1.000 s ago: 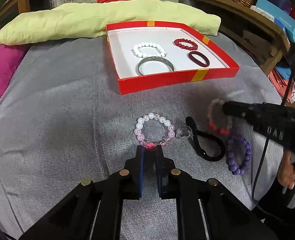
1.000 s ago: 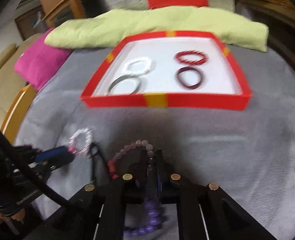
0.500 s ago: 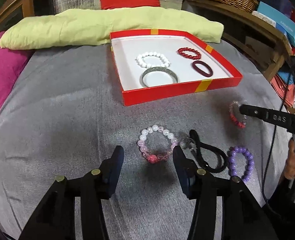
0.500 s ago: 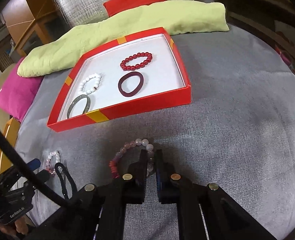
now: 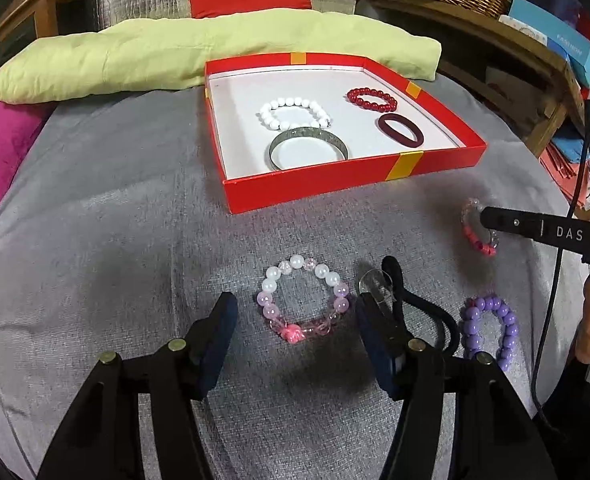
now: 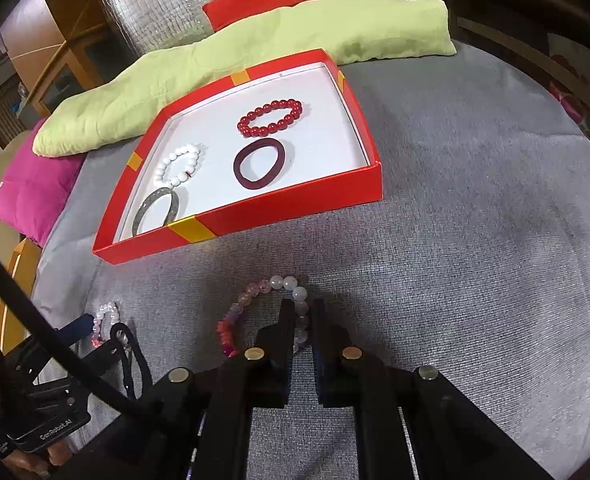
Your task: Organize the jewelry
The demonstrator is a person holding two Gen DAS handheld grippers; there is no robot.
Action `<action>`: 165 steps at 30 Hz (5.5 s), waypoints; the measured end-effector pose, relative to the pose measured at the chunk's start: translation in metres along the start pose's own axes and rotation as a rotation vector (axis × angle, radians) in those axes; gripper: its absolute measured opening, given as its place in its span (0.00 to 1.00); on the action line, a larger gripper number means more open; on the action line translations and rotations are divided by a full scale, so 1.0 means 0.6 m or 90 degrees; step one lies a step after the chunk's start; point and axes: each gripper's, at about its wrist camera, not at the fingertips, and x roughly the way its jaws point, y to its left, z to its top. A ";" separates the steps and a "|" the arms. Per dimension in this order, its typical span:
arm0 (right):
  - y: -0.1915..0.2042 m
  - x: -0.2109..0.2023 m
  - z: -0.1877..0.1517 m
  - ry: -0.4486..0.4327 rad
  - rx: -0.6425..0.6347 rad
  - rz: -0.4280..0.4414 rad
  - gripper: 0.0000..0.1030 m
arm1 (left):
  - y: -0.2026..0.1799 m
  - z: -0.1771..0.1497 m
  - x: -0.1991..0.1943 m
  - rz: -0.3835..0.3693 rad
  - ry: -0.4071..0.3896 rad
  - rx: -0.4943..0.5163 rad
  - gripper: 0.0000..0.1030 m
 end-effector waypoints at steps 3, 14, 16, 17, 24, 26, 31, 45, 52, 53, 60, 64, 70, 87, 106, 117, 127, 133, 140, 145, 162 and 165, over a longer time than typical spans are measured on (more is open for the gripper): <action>0.000 0.000 0.000 0.000 0.000 0.000 0.10 | -0.001 0.001 0.001 0.008 -0.005 0.008 0.50; -0.002 -0.001 0.002 0.001 -0.013 0.014 0.10 | 0.010 0.002 -0.006 0.008 -0.022 -0.011 0.15; -0.005 -0.005 0.002 -0.001 -0.006 0.033 0.09 | 0.009 0.003 -0.010 0.009 -0.026 -0.011 0.15; -0.006 -0.005 0.003 0.000 -0.003 0.039 0.09 | 0.009 0.004 -0.012 0.009 -0.028 -0.011 0.15; -0.011 -0.034 0.008 -0.048 0.017 0.093 0.09 | 0.008 0.013 -0.035 0.002 -0.048 -0.020 0.15; -0.010 -0.040 0.012 -0.057 0.016 0.101 0.09 | 0.007 0.015 -0.040 0.002 -0.052 -0.019 0.15; -0.023 -0.025 0.018 -0.010 0.044 0.089 0.19 | 0.006 0.018 -0.037 0.007 -0.047 -0.023 0.15; 0.011 -0.006 -0.003 -0.015 -0.097 -0.016 0.09 | 0.004 0.022 -0.036 0.017 -0.042 -0.024 0.15; 0.015 -0.029 -0.002 -0.065 -0.107 -0.021 0.08 | 0.006 0.024 -0.037 0.021 -0.044 -0.033 0.15; 0.012 -0.034 0.001 -0.074 -0.096 -0.014 0.08 | 0.005 0.026 -0.039 0.022 -0.046 -0.033 0.15; 0.004 -0.073 0.017 -0.120 -0.036 0.060 0.08 | -0.010 0.037 -0.057 0.015 -0.066 -0.029 0.15; 0.006 -0.099 0.022 -0.153 -0.020 0.094 0.08 | -0.022 0.043 -0.069 0.013 -0.077 -0.019 0.15; -0.007 -0.126 0.039 -0.178 0.022 0.138 0.08 | -0.032 0.047 -0.082 0.013 -0.088 -0.013 0.15; -0.014 -0.137 0.083 -0.183 0.050 0.176 0.08 | -0.066 0.119 -0.077 -0.004 -0.095 0.008 0.15; -0.021 -0.014 0.264 -0.179 0.104 0.232 0.09 | -0.059 0.271 0.038 -0.086 -0.100 -0.004 0.15; -0.006 0.108 0.351 -0.130 0.141 0.256 0.08 | -0.071 0.261 0.087 -0.126 -0.046 0.007 0.15; -0.027 0.163 0.364 -0.104 0.190 0.231 0.17 | -0.056 0.255 0.086 -0.125 -0.037 -0.011 0.40; -0.045 0.130 0.349 -0.113 0.189 0.210 0.34 | -0.035 0.256 0.044 -0.092 -0.072 -0.026 0.47; -0.043 0.051 0.295 -0.122 0.146 0.175 0.34 | 0.004 0.236 -0.001 -0.013 -0.083 -0.030 0.54; -0.047 -0.006 0.243 -0.118 0.113 0.155 0.34 | 0.023 0.205 -0.024 0.024 -0.075 -0.018 0.56; -0.047 -0.068 0.031 -0.010 0.072 0.178 0.34 | 0.034 0.038 -0.104 0.003 -0.051 -0.062 0.56; -0.035 -0.066 -0.006 0.018 0.050 0.184 0.34 | 0.026 0.017 -0.111 -0.007 -0.050 -0.070 0.56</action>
